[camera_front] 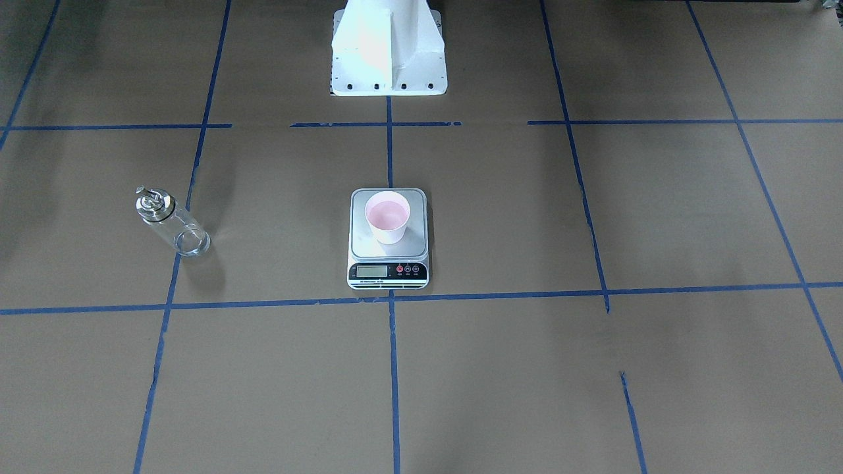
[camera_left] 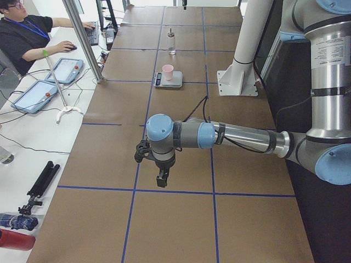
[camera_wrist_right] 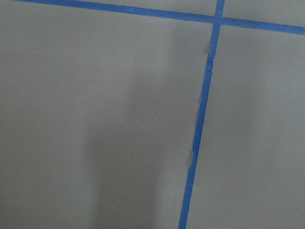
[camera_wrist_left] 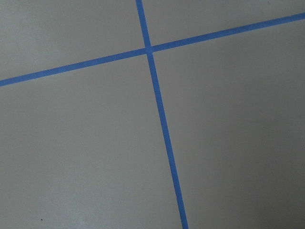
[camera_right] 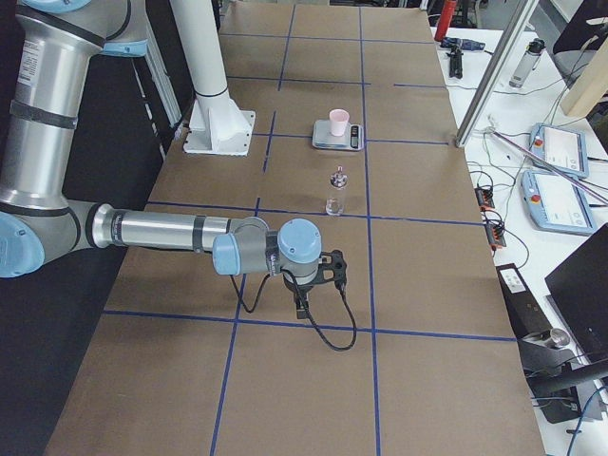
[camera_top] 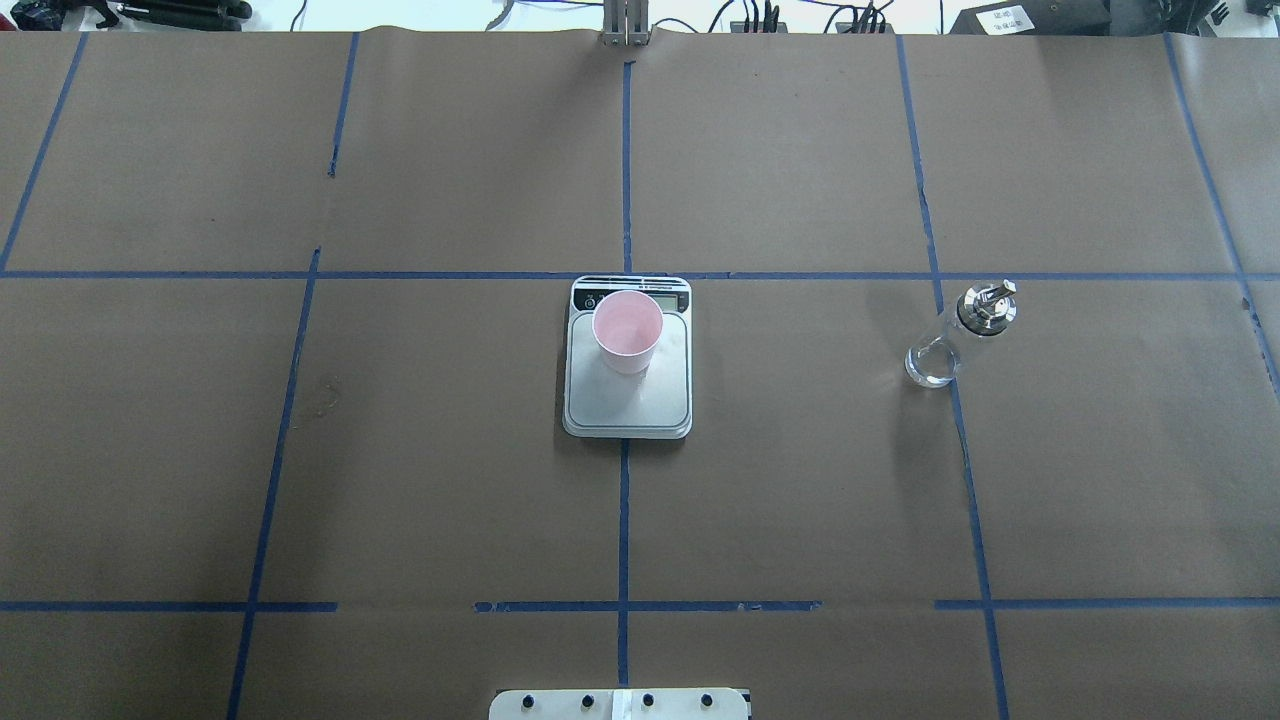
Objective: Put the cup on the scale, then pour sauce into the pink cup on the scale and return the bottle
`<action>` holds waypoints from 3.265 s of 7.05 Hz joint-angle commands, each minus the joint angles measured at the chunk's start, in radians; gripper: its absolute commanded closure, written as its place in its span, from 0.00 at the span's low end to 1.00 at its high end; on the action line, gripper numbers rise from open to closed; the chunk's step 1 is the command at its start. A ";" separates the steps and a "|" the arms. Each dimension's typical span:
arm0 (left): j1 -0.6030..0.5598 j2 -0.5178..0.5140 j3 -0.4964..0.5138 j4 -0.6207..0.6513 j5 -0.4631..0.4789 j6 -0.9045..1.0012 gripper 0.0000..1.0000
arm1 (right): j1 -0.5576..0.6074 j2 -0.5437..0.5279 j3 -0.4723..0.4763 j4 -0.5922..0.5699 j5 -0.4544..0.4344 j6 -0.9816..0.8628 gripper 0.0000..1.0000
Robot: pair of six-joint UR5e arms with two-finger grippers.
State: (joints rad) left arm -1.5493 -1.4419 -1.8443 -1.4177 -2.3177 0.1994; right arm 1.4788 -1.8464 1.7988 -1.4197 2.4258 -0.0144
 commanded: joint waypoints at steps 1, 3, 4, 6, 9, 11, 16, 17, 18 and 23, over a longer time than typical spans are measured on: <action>0.000 0.000 0.000 0.000 0.000 0.000 0.00 | -0.002 0.016 0.002 -0.010 -0.058 -0.001 0.00; 0.000 0.000 0.000 0.000 -0.002 0.000 0.00 | -0.032 0.018 0.001 -0.013 -0.140 -0.004 0.00; 0.000 0.000 0.000 0.000 -0.005 0.000 0.00 | -0.035 0.016 -0.001 -0.013 -0.142 -0.009 0.00; 0.000 0.000 -0.001 -0.004 -0.008 0.002 0.00 | -0.031 0.021 -0.004 -0.004 -0.159 -0.016 0.00; 0.000 -0.005 -0.003 -0.007 -0.005 0.005 0.00 | -0.034 0.023 -0.016 -0.002 -0.157 -0.016 0.00; 0.000 -0.008 -0.004 -0.007 -0.006 0.008 0.00 | -0.035 0.023 -0.015 -0.001 -0.154 -0.015 0.00; 0.002 0.000 -0.003 -0.001 -0.002 0.005 0.00 | -0.037 0.030 -0.016 0.015 -0.149 -0.009 0.00; 0.002 0.000 -0.004 0.002 -0.008 0.005 0.00 | -0.037 0.029 -0.018 0.015 -0.151 -0.013 0.00; 0.002 0.000 -0.004 0.000 -0.008 0.005 0.00 | -0.035 0.027 -0.028 0.016 -0.149 -0.013 0.00; 0.009 -0.011 -0.012 -0.009 -0.014 0.002 0.00 | -0.034 0.024 -0.091 0.016 -0.145 -0.004 0.00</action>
State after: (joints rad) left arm -1.5420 -1.4466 -1.8566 -1.4266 -2.3313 0.2014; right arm 1.4449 -1.8247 1.7190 -1.4044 2.2765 -0.0175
